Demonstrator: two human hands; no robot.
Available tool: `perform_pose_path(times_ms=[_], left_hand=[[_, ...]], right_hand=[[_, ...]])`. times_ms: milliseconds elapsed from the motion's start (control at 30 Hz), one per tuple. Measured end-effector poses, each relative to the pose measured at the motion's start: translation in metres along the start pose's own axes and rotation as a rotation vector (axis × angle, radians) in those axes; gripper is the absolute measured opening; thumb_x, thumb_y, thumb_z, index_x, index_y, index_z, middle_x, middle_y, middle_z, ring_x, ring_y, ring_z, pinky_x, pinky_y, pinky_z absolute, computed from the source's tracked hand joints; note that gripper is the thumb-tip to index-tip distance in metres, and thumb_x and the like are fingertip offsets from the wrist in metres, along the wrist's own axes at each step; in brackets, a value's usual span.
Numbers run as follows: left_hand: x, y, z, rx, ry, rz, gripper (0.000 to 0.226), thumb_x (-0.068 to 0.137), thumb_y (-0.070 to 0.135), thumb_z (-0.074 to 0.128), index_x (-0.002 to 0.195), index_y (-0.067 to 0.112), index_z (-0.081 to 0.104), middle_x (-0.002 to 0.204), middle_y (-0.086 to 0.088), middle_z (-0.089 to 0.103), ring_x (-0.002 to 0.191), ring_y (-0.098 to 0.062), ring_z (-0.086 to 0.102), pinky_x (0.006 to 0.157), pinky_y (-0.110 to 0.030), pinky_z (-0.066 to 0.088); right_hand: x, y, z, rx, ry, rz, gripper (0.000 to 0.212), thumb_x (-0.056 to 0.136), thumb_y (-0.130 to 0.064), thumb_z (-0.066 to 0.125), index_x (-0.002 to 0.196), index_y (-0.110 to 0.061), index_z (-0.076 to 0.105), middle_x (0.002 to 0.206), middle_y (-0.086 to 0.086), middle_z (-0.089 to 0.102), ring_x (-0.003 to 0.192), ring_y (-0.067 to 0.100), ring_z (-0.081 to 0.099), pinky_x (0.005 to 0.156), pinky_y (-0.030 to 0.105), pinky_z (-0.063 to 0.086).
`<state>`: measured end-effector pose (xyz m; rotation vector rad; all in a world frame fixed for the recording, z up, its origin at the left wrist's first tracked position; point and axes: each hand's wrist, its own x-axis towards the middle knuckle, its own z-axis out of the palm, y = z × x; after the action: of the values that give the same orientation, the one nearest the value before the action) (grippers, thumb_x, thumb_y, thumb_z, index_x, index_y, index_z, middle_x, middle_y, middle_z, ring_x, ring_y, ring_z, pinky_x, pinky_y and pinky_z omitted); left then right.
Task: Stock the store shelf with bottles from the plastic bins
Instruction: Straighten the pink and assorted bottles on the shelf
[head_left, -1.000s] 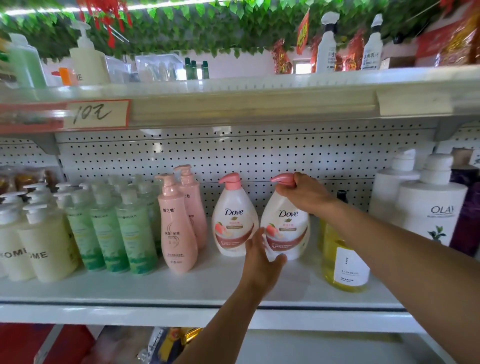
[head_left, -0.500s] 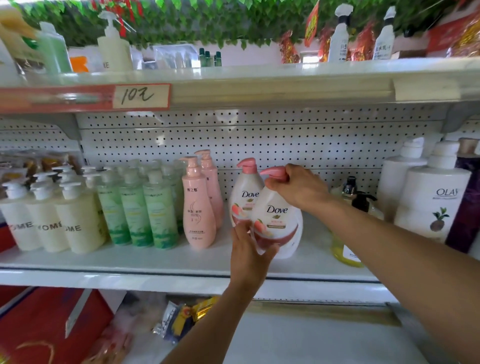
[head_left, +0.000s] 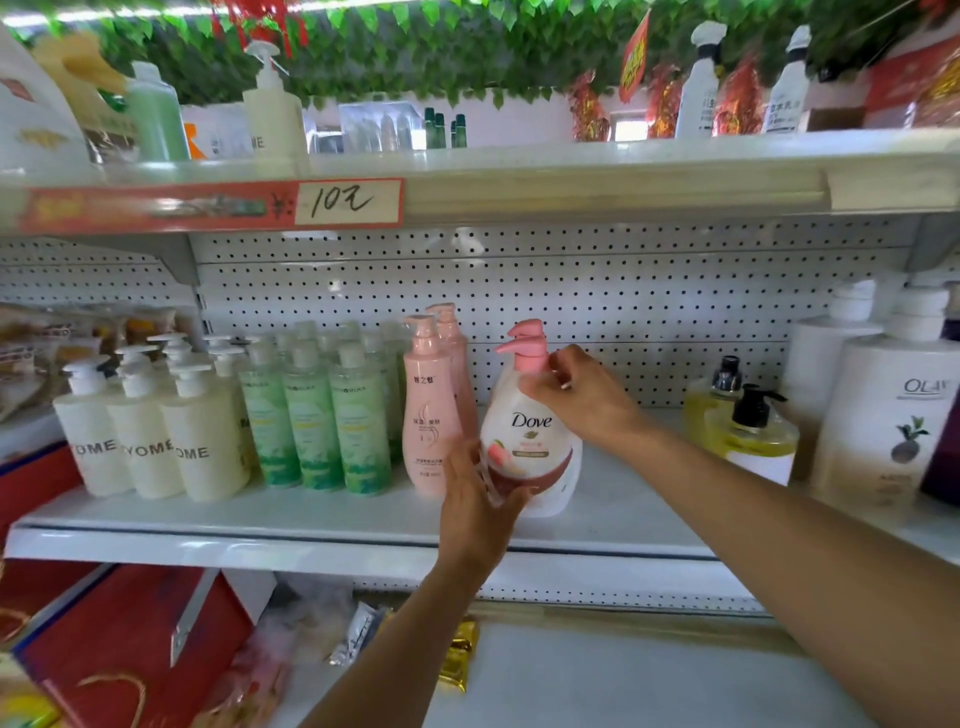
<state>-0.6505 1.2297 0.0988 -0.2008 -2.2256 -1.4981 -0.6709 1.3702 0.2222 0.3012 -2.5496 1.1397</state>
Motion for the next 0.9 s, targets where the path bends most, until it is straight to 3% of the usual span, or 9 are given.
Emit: perform_pose_path(times_ms=[67,100,200,267,433,500,633,767,900], left_hand=[[-0.002,-0.004,-0.001,0.001,-0.028,-0.011,0.070,0.074,0.016,0.080,0.126,0.024,0.033,0.125,0.002,0.050,0.111,-0.021,0.056,0.089,-0.045,0.055],[-0.002,-0.005,-0.002,0.009,-0.034,-0.015,0.070,0.074,0.016,0.079,0.126,0.025,0.033,0.125,0.002,0.051,0.111,-0.021,0.057,0.090,-0.045,0.054],[-0.003,-0.007,-0.002,0.021,-0.031,-0.017,0.071,0.073,0.019,0.079,0.126,0.028,0.033,0.125,0.004,0.052,0.112,-0.016,0.056,0.090,-0.039,0.055],[-0.003,-0.008,-0.002,0.007,-0.040,-0.019,0.071,0.073,0.018,0.078,0.125,0.030,0.032,0.125,0.005,0.052,0.112,-0.015,0.057,0.088,-0.037,0.057],[-0.002,-0.010,-0.002,-0.003,-0.048,-0.021,0.073,0.075,0.016,0.077,0.131,0.026,0.030,0.127,0.001,0.053,0.111,-0.018,0.057,0.089,-0.043,0.056],[-0.001,-0.011,-0.002,-0.012,-0.056,-0.020,0.075,0.076,0.016,0.077,0.133,0.025,0.030,0.129,0.000,0.051,0.114,-0.018,0.056,0.090,-0.043,0.055],[0.000,-0.013,-0.002,-0.010,-0.061,-0.008,0.075,0.076,0.020,0.077,0.134,0.024,0.030,0.131,-0.002,0.049,0.117,-0.021,0.054,0.093,-0.045,0.053],[0.002,-0.016,-0.002,-0.015,-0.064,0.004,0.074,0.075,0.019,0.078,0.133,0.022,0.032,0.127,0.000,0.053,0.113,-0.021,0.057,0.091,-0.046,0.053],[0.003,-0.018,-0.003,-0.007,-0.067,0.015,0.073,0.075,0.018,0.079,0.131,0.024,0.032,0.126,0.001,0.055,0.110,-0.019,0.059,0.090,-0.045,0.055]], right_hand=[[-0.021,0.025,0.008,0.219,-0.013,0.110,0.046,0.087,-0.033,0.068,0.125,-0.012,0.050,0.117,0.002,0.060,0.104,0.019,0.060,0.086,0.036,0.051],[-0.033,0.039,0.014,0.267,-0.008,0.144,0.049,0.087,-0.026,0.070,0.129,-0.009,0.048,0.121,0.006,0.059,0.106,0.021,0.060,0.087,0.036,0.052],[-0.062,0.069,0.037,0.321,0.014,0.200,0.045,0.088,-0.010,0.067,0.129,-0.012,0.050,0.120,0.008,0.062,0.100,0.019,0.064,0.081,0.031,0.056],[-0.068,0.076,0.046,0.385,0.047,0.214,0.046,0.088,-0.006,0.066,0.131,-0.013,0.051,0.119,0.008,0.063,0.102,0.022,0.065,0.088,0.039,0.056],[-0.068,0.082,0.051,0.421,0.083,0.190,0.044,0.086,-0.004,0.067,0.127,-0.016,0.055,0.114,0.006,0.066,0.105,0.023,0.064,0.091,0.042,0.055],[-0.064,0.078,0.048,0.395,0.068,0.183,0.050,0.086,-0.005,0.067,0.130,-0.021,0.052,0.116,0.004,0.065,0.105,0.020,0.063,0.089,0.039,0.056],[-0.055,0.074,0.038,0.373,0.028,0.168,0.062,0.085,-0.002,0.067,0.138,-0.027,0.044,0.115,0.006,0.064,0.103,0.024,0.065,0.084,0.047,0.058],[-0.066,0.074,0.045,0.330,0.064,0.169,0.058,0.092,-0.012,0.063,0.141,-0.032,0.039,0.106,0.008,0.067,0.095,0.023,0.068,0.087,0.036,0.055],[-0.071,0.073,0.052,0.296,0.099,0.181,0.058,0.094,-0.016,0.060,0.144,-0.032,0.036,0.104,0.007,0.071,0.098,0.020,0.067,0.093,0.036,0.051]])
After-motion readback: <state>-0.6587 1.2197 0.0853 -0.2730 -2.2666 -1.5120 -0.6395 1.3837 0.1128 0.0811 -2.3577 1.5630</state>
